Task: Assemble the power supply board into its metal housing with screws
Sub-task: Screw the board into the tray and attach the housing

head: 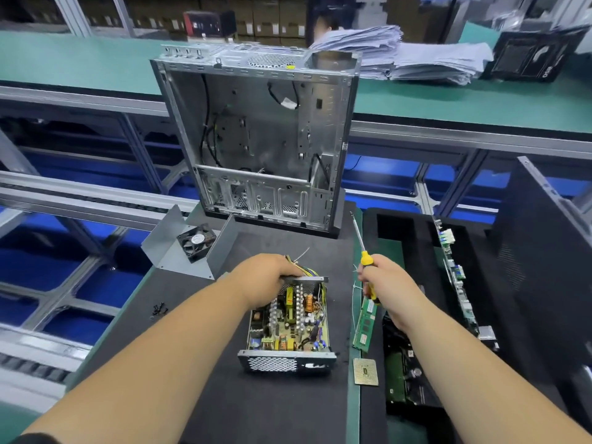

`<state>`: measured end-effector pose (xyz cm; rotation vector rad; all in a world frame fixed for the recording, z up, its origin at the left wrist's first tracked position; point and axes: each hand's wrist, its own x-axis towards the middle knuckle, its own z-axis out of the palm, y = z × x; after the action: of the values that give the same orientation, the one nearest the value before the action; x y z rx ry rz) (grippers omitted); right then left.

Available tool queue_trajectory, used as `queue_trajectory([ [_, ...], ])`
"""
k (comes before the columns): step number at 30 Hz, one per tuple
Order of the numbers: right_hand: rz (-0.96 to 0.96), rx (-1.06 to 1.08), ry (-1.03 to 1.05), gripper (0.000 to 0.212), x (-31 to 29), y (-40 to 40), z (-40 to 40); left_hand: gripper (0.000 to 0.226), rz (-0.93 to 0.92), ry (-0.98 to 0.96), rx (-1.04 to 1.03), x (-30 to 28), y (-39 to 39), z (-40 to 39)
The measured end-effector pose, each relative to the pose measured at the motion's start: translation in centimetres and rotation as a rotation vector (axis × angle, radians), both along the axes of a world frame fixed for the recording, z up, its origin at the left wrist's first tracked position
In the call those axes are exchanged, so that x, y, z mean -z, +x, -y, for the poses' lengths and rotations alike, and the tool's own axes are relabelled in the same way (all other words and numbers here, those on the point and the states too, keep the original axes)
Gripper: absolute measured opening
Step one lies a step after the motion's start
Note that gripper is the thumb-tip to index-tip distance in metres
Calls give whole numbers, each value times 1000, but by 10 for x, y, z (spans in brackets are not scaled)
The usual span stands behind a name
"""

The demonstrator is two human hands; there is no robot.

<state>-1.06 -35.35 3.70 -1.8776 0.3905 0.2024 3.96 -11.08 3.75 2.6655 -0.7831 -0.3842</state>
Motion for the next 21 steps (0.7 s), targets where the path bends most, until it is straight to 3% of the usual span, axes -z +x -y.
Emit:
queue_trajectory([
  [8,42,-246,-383,23,1,63,-43,28,66,-151,-332,9,-22,-53],
  [14,-14,-451,-649,42,4,90,-81,41,5,-92,-353,11,-41,-72],
  [21,20,-498,-686,26,14,93,-67,51,87,-74,-315,14,-46,-62],
])
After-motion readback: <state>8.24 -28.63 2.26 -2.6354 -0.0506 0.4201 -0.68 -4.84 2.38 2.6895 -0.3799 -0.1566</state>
